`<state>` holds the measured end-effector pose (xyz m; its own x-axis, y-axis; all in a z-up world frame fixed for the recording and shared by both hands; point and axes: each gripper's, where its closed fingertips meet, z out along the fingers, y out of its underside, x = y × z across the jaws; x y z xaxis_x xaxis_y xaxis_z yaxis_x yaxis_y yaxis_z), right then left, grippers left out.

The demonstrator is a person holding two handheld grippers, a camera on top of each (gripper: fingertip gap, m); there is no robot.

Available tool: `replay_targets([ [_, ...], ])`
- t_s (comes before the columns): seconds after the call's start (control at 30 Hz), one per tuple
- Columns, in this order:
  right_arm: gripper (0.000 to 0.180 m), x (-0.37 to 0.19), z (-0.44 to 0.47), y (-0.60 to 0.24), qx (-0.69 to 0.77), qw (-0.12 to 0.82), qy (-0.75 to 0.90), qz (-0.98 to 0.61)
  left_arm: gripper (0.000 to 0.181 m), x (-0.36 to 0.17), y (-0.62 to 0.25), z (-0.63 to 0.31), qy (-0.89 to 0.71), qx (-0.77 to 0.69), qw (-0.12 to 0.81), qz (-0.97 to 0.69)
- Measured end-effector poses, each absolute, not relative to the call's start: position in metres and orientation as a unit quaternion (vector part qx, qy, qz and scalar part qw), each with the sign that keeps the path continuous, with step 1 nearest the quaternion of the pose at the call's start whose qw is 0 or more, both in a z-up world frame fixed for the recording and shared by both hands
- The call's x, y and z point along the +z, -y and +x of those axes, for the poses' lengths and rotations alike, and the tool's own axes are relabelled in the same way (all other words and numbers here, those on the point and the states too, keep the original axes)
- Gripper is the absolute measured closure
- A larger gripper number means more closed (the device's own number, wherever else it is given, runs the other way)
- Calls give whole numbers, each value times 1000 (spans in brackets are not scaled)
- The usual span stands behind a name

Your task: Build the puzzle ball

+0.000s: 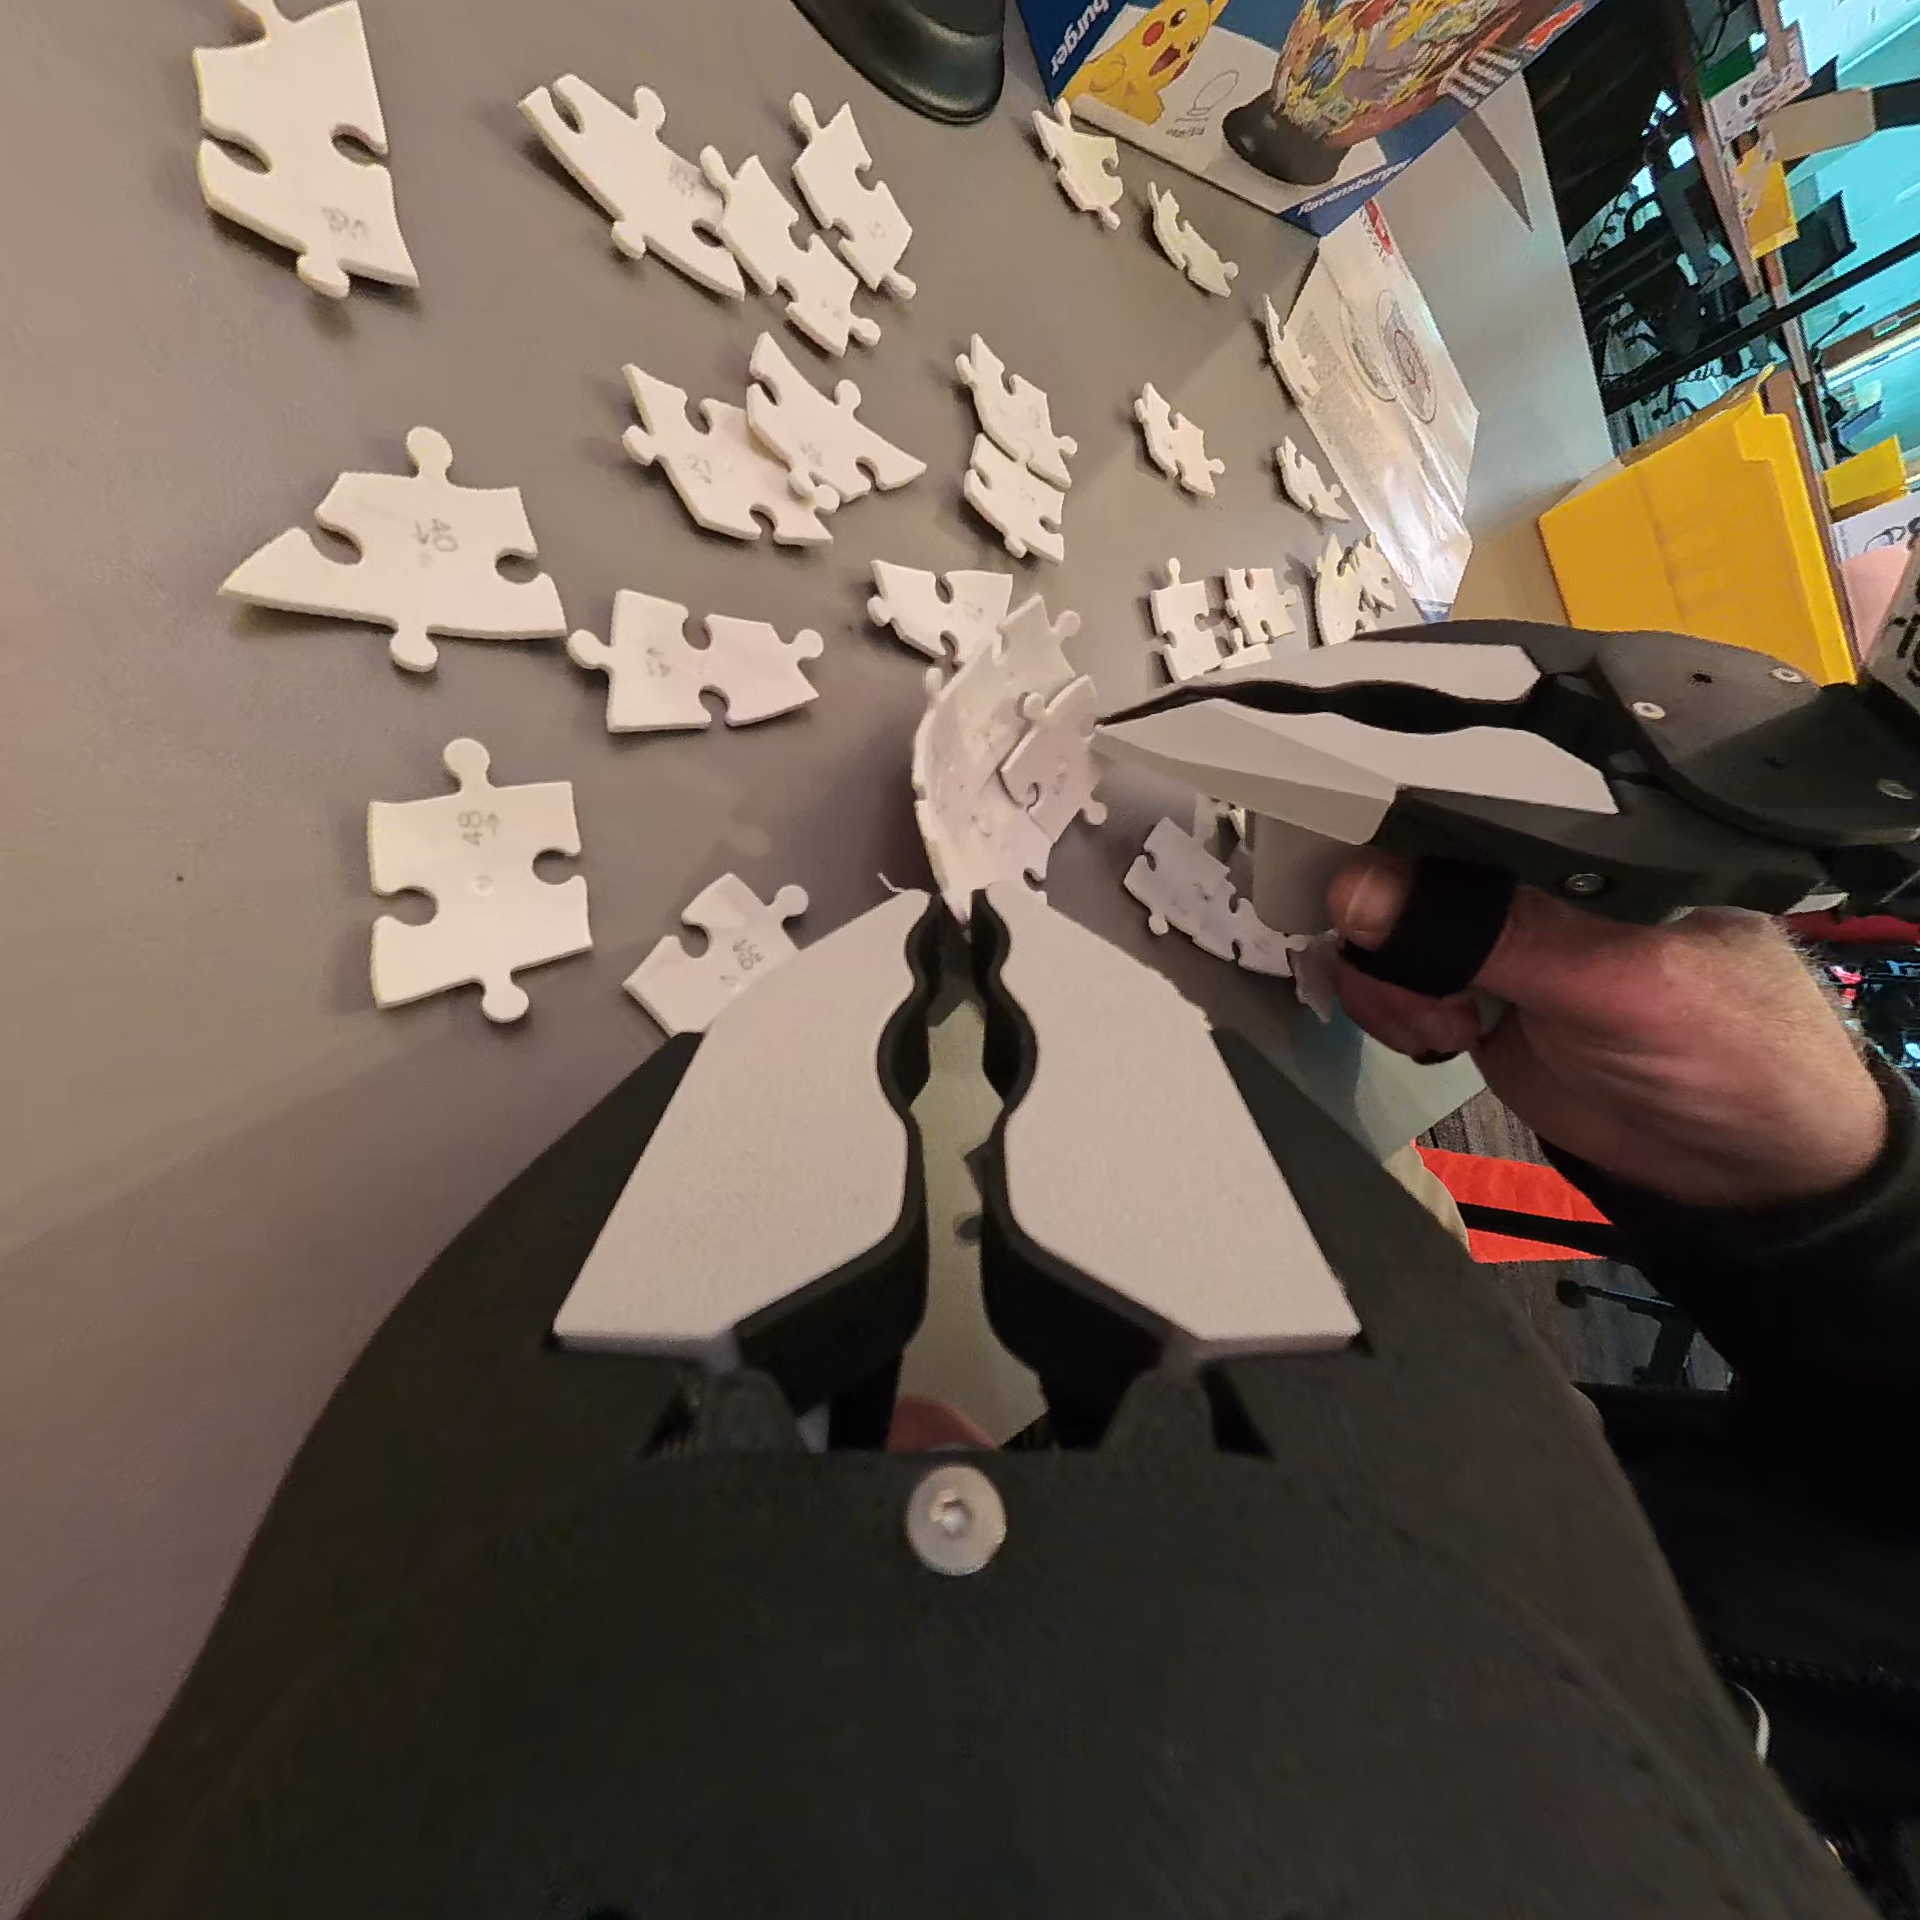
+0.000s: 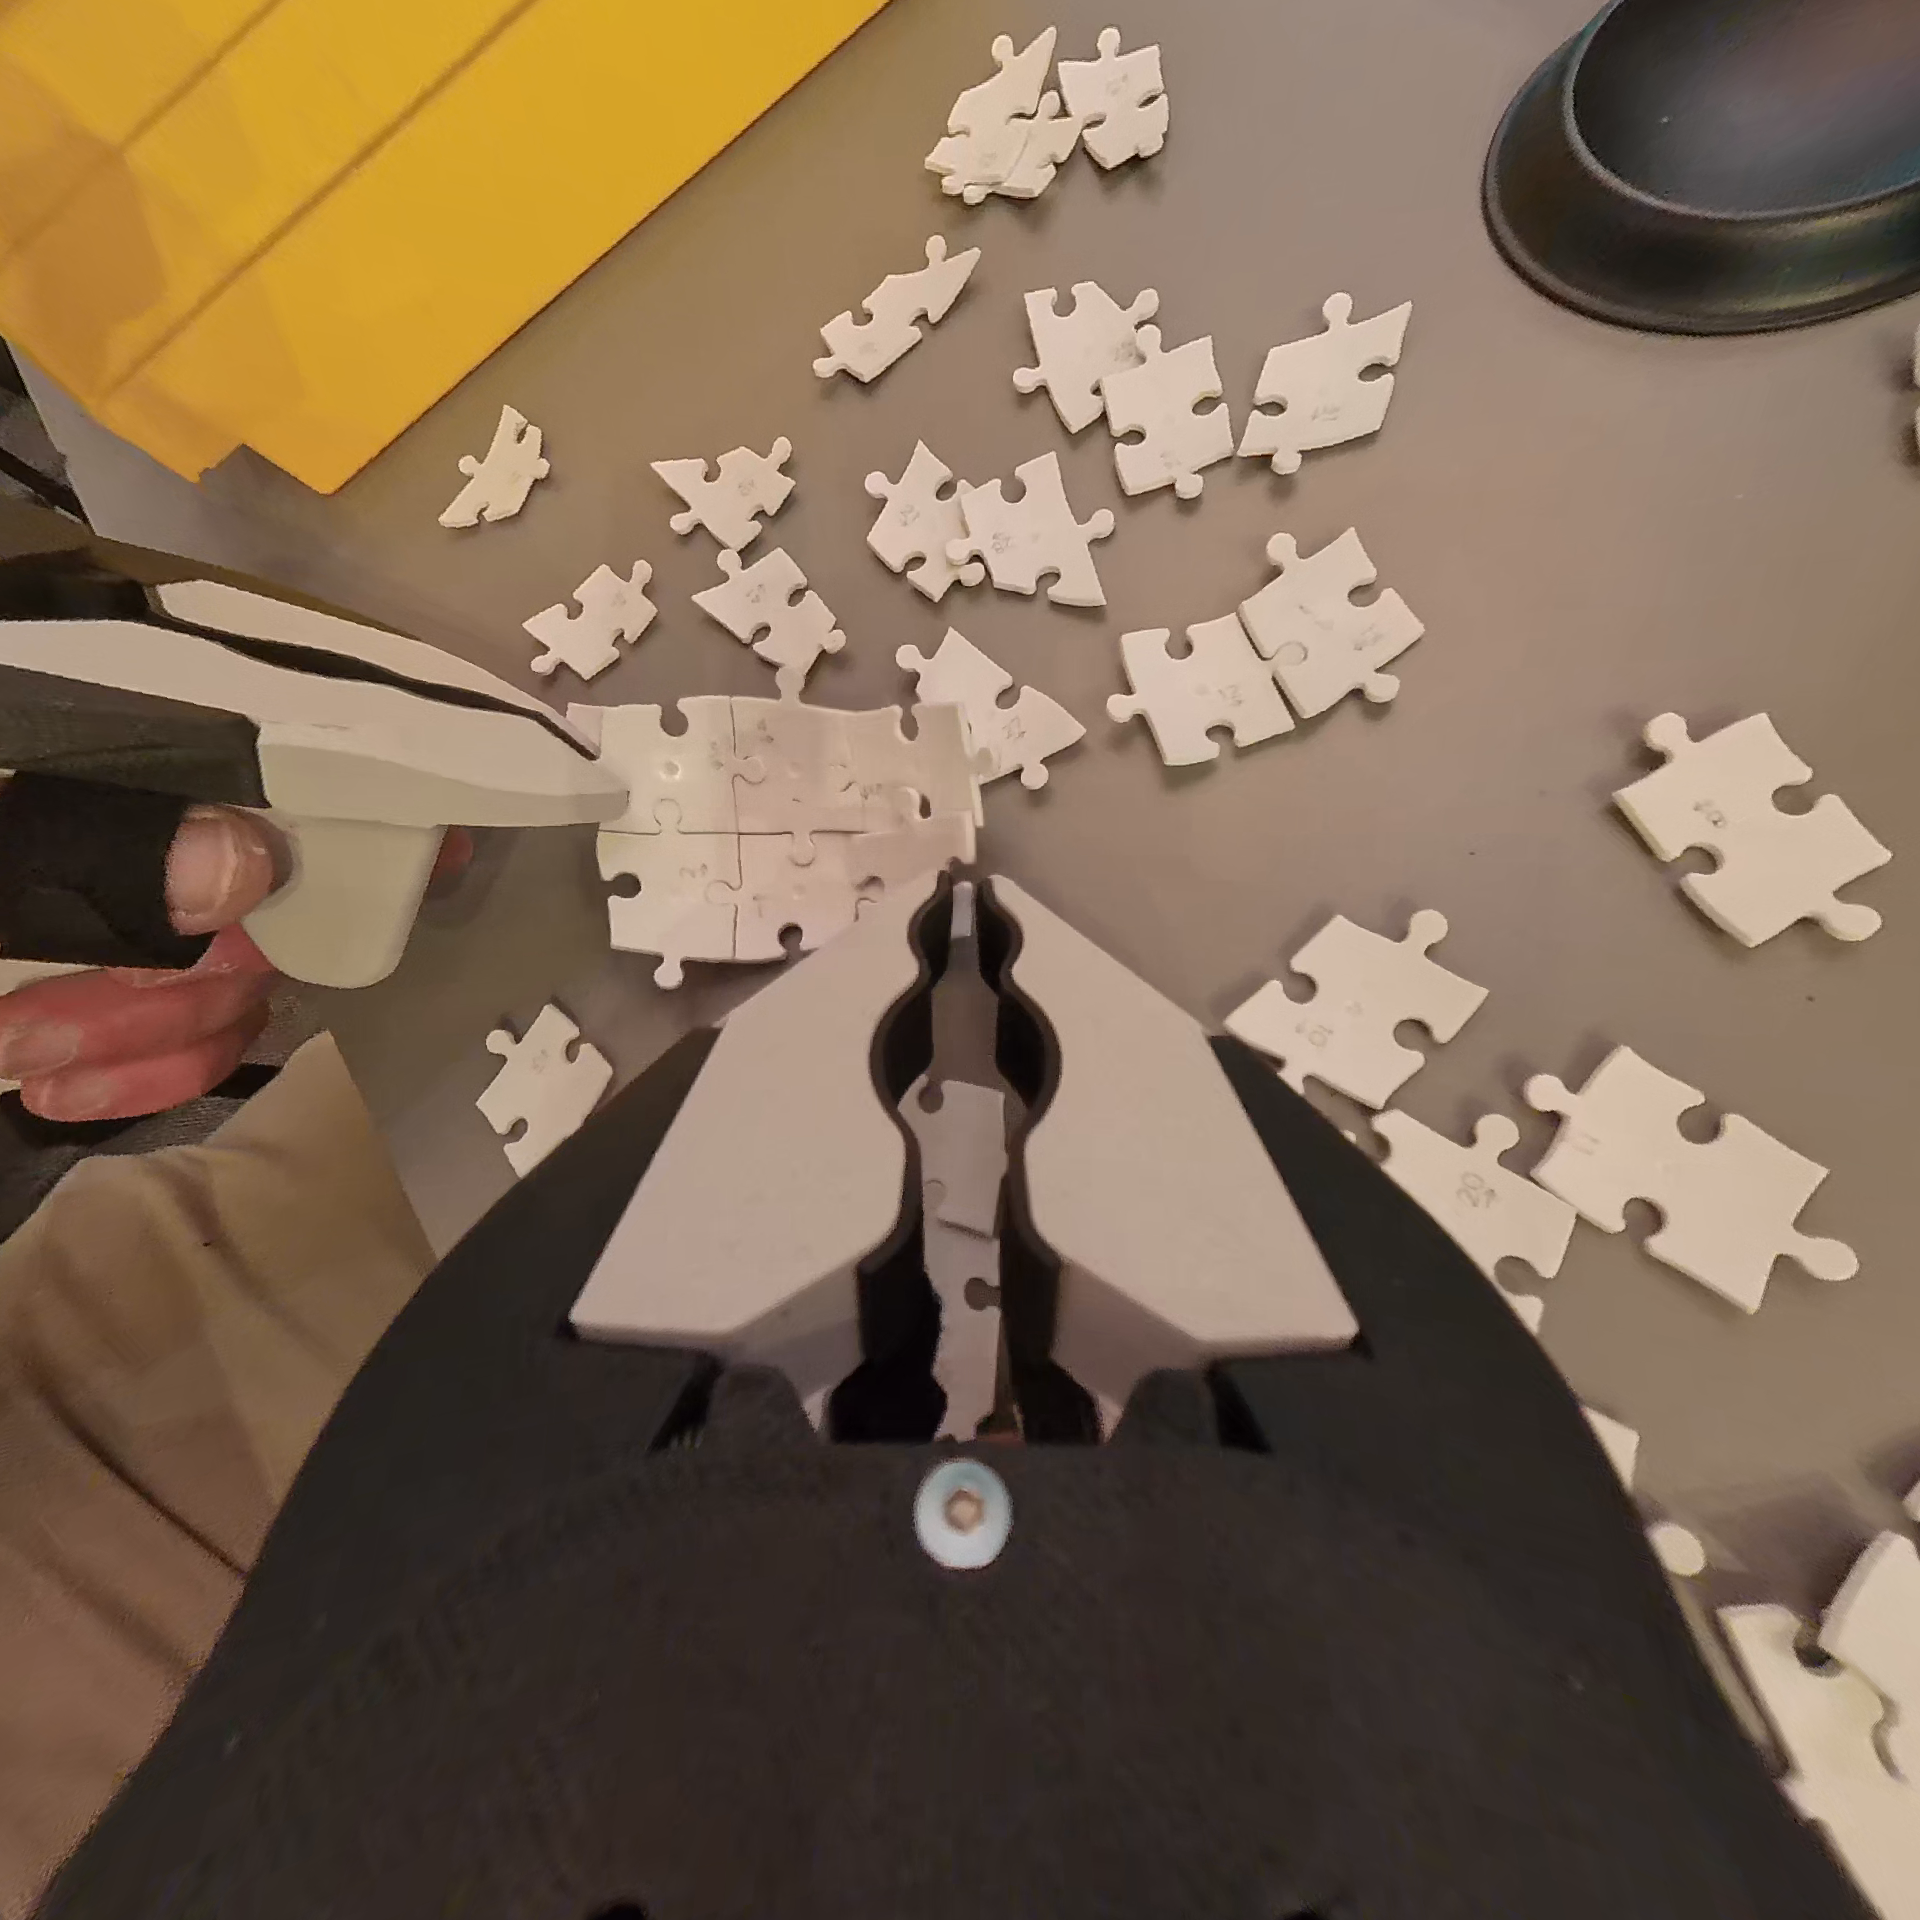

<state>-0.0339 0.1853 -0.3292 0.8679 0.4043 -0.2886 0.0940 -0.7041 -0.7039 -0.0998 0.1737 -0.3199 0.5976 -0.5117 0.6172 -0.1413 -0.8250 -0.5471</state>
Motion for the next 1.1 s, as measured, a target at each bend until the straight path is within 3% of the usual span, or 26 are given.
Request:
replay_targets([
  [0.17,169,-326,-30,-187,189,368,161,-896,177,-321,-174,-100,-186,-407,227,-865],
  [0.3,179,-314,-38,-184,179,384,208,-882,177,-321,-174,-100,-186,-407,228,-865],
  [0.5,180,-330,-64,-169,185,337,285,-878,177,-322,-173,-99,-187,-408,227,-864],
  [1.1,180,-334,-56,-182,203,333,254,-885,176,-322,-170,-96,-191,-410,226,-863],
])
